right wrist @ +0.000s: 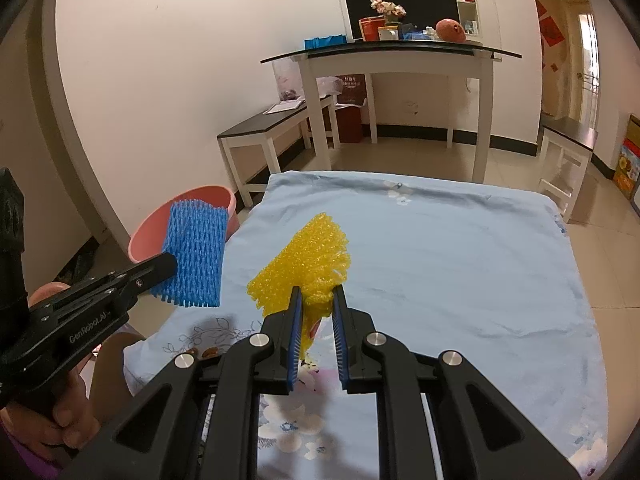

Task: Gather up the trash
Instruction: 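Lift both foam nets and carry them toward the pink bucket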

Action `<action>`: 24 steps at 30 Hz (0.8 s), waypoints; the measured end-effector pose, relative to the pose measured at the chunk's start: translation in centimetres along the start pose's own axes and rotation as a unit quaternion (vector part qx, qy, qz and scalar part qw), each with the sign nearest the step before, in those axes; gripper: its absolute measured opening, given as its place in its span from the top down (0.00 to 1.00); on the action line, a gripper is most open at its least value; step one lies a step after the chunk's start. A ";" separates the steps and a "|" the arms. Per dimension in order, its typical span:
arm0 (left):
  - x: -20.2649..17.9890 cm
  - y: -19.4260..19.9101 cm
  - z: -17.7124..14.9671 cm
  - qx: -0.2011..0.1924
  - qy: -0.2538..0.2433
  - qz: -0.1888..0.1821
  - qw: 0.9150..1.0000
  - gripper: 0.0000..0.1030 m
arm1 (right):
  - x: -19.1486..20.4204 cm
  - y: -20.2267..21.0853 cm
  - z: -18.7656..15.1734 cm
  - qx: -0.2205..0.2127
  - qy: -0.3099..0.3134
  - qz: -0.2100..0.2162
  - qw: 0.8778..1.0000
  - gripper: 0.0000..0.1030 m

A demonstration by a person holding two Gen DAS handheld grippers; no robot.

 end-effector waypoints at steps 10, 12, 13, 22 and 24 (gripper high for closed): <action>1.4 -0.7 -0.4 0.007 0.013 0.007 1.000 0.95 | 0.6 -1.9 0.1 0.016 -0.008 0.011 1.000 0.86; 1.6 -0.8 -0.4 0.008 0.013 0.009 1.000 0.95 | 0.6 -2.3 0.0 0.019 -0.012 0.015 1.000 0.86; 1.7 -0.9 -0.4 0.009 0.013 0.010 1.000 0.95 | 0.6 -2.3 0.1 0.019 -0.013 0.017 1.000 0.86; 3.0 -1.1 -0.2 0.011 0.014 0.025 1.000 0.95 | 1.5 -3.5 0.6 0.015 -0.017 0.032 0.999 0.86; 3.5 -1.1 -0.1 0.009 0.017 0.029 0.999 0.95 | 1.8 -3.9 0.8 0.015 -0.017 0.035 0.999 0.86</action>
Point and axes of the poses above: each gripper's, at about its wrist camera, not at the fingertips, and y roughly against the way its jaws point, x to its left, z to its top, the point moved 4 cm from there along -y, roughly the way its jaws point, and after that the axes turned 11 degrees about -z, right-handed, at the moved point
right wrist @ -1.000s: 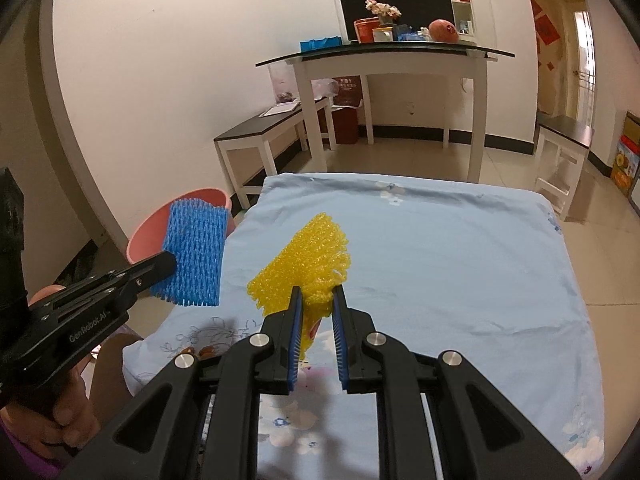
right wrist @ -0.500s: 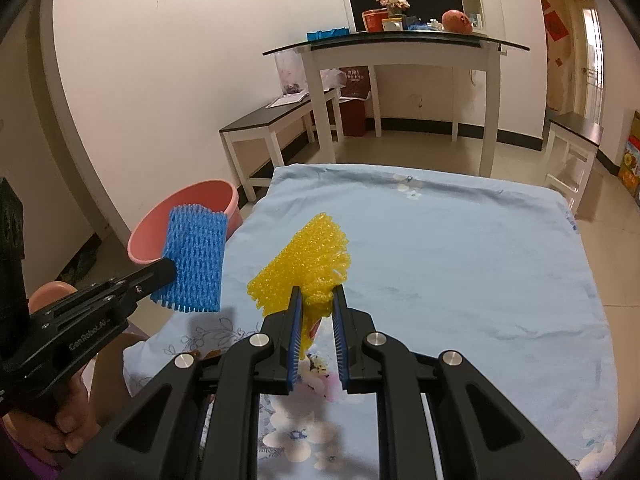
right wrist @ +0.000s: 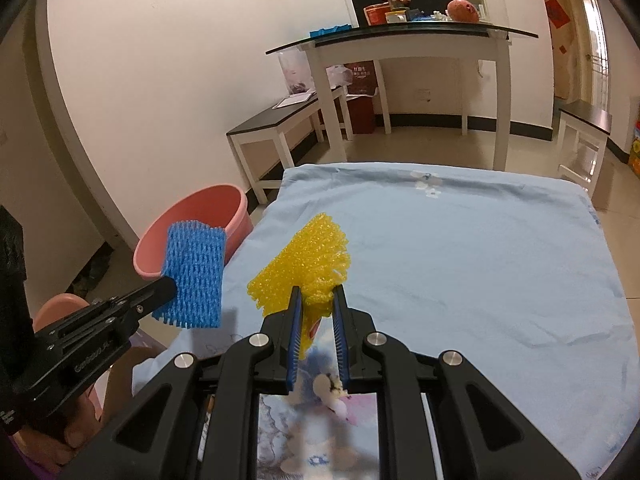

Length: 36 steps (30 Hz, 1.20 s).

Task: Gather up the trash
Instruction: 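Lift both foam nets and carry them toward the pink bucket, then open both tools over the pink bucket to drop the foam nets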

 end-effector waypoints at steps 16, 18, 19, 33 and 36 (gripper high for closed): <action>2.5 0.0 2.1 -0.019 0.008 0.028 0.999 0.95 | 2.3 -1.7 1.6 -0.008 0.019 0.011 1.000 0.86; 2.6 0.0 2.2 -0.020 0.007 0.030 0.999 0.95 | 2.6 -1.7 1.7 -0.009 0.021 0.013 1.000 0.86; 2.6 0.0 2.3 -0.021 0.007 0.030 0.999 0.95 | 2.7 -1.8 1.8 -0.010 0.022 0.013 1.000 0.86; 7.3 1.7 4.9 -0.055 0.030 0.065 0.996 0.95 | 6.8 -2.3 5.5 -0.041 0.055 0.038 0.997 0.85; 9.0 2.6 5.7 -0.066 0.043 0.077 0.994 0.95 | 8.6 -2.7 6.5 -0.047 0.071 0.047 0.995 0.85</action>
Point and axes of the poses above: each gripper's, at about its wrist camera, not at the fingertips, and y roughly against the way its jaws point, x to its left, z to its top, the point moved 4 cm from there along -y, roughly the way its jaws point, and after that the axes turned 11 degrees about -z, right-handed, at the moved point
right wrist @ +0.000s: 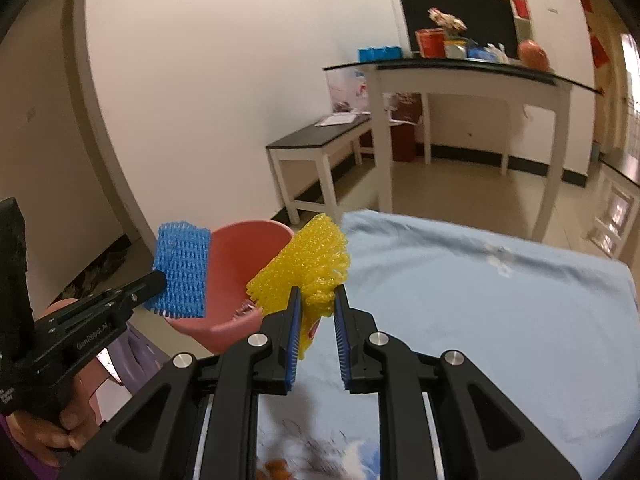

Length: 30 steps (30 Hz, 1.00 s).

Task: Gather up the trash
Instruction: 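Open both tools over the pink bucket to drop the foam nets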

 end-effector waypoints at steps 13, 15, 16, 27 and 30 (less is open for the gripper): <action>5.1 -2.1 1.5 0.004 0.027 0.032 0.999 0.95 | 7.2 -5.8 3.1 0.000 0.054 0.027 0.998 0.84; 5.9 -2.8 1.4 0.010 0.034 0.036 0.999 0.95 | 7.9 -7.0 3.1 0.008 0.059 0.028 0.998 0.84; 6.3 -3.1 1.3 0.013 0.037 0.038 0.998 0.95 | 8.3 -7.8 3.0 0.014 0.062 0.028 0.998 0.84; 8.7 -6.3 0.8 0.041 0.057 0.040 0.997 0.95 | 10.1 -13.5 1.7 0.057 0.077 0.021 0.995 0.81; 9.0 -6.8 0.7 0.047 0.064 0.038 0.996 0.94 | 10.0 -14.1 1.6 0.062 0.077 0.023 0.995 0.78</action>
Point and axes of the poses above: each gripper's, at about its wrist camera, not at the fingertips, and y roughly against the way its jaws point, x to its left, z to its top, the point moved 4 cm from there along -y, roughly the way its jaws point, and after that the axes turned 11 degrees about -z, right-handed, at the moved point
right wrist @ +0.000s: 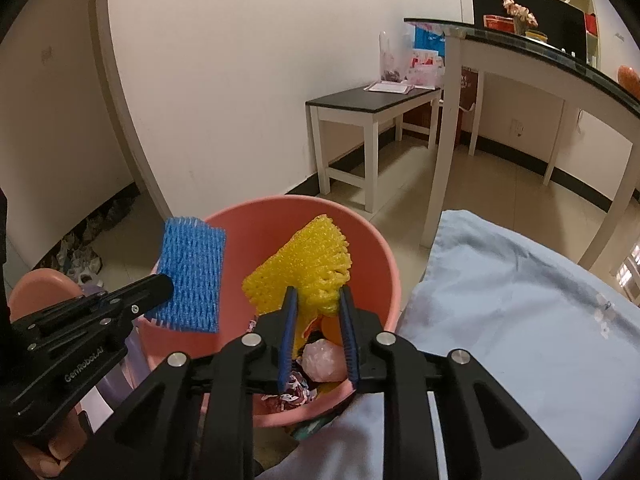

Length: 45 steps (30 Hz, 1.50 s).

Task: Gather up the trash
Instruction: 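Open both tools over the pink bucket to drop the foam nets, then move both open tools back over the table toward the almonds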

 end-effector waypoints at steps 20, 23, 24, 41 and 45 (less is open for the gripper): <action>-0.9 1.2 -0.3 0.000 -0.006 -0.006 1.000 0.68 | -1.0 2.5 -0.9 -0.012 -0.021 0.020 1.000 0.48; -1.5 2.1 -0.4 -0.006 -0.009 -0.006 1.000 0.68 | -1.2 4.0 -1.3 -0.024 -0.017 0.022 0.999 0.44; -1.7 2.3 -0.4 -0.008 -0.009 -0.005 1.000 0.68 | -1.2 4.5 -1.5 -0.028 -0.017 0.023 0.999 0.42; -5.9 7.1 -2.6 -0.036 -0.031 0.004 0.999 0.68 | -2.4 11.7 -5.2 -0.065 -0.021 0.003 0.998 0.27; -6.9 8.0 -3.1 -0.042 -0.039 0.004 0.998 0.68 | -2.7 12.6 -5.9 -0.070 -0.025 -0.014 0.997 0.27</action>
Point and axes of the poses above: each gripper's, at about its wrist camera, not at the fingertips, and y roughly against the way its jaws point, x to its left, z to its top, the point moved 4 cm from there along -y, roughly the way its jaws point, and after that the axes turned 11 degrees about -z, right-handed, at the moved point
